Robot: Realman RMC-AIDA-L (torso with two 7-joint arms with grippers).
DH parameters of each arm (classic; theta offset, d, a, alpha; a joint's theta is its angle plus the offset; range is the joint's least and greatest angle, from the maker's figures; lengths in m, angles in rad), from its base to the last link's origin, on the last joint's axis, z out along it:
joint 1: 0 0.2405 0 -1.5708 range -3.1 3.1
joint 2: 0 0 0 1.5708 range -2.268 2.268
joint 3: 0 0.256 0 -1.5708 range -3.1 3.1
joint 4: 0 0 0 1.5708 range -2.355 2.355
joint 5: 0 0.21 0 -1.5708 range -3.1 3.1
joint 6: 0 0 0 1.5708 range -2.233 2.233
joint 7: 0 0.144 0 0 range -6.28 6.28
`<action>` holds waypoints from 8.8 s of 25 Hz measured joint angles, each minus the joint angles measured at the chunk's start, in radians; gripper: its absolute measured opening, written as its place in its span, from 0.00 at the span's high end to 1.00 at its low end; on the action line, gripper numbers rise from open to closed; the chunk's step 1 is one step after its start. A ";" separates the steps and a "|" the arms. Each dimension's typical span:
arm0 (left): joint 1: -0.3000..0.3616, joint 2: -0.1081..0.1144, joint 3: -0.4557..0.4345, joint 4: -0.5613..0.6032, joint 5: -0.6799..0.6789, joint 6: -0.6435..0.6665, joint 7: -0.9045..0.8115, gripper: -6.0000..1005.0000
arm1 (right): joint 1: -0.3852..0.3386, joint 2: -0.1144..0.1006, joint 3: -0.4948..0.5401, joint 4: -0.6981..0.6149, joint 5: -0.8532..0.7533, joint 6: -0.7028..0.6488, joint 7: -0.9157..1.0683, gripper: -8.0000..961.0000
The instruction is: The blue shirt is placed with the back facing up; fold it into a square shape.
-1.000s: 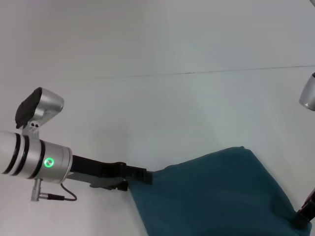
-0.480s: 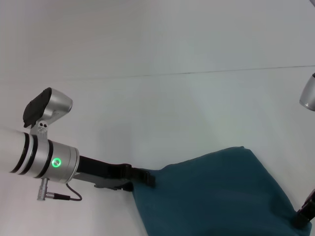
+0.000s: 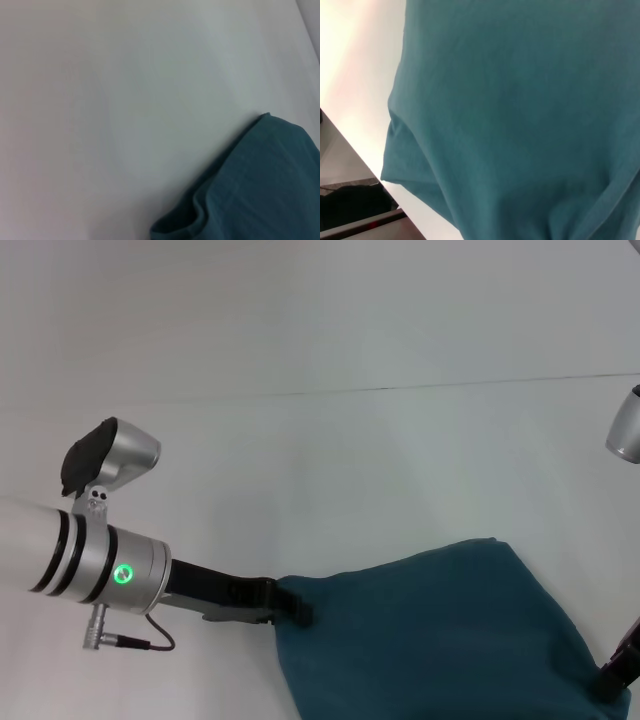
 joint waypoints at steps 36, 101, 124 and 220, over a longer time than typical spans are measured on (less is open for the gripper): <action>-0.009 0.042 -0.049 0.033 -0.011 -0.082 0.026 0.93 | 0.045 0.040 0.023 0.001 0.011 0.045 -0.002 0.96; 0.162 0.048 -0.073 0.432 -0.017 0.241 0.285 0.24 | 0.064 0.061 0.146 -0.045 0.044 0.355 0.123 0.18; 0.437 -0.055 0.008 0.616 -0.343 0.380 0.632 0.24 | 0.062 0.076 0.102 -0.149 0.042 0.281 0.182 0.61; 0.469 -0.046 -0.012 0.276 -0.425 0.203 1.021 0.29 | -0.006 0.155 -0.413 -0.119 0.180 0.290 0.406 0.40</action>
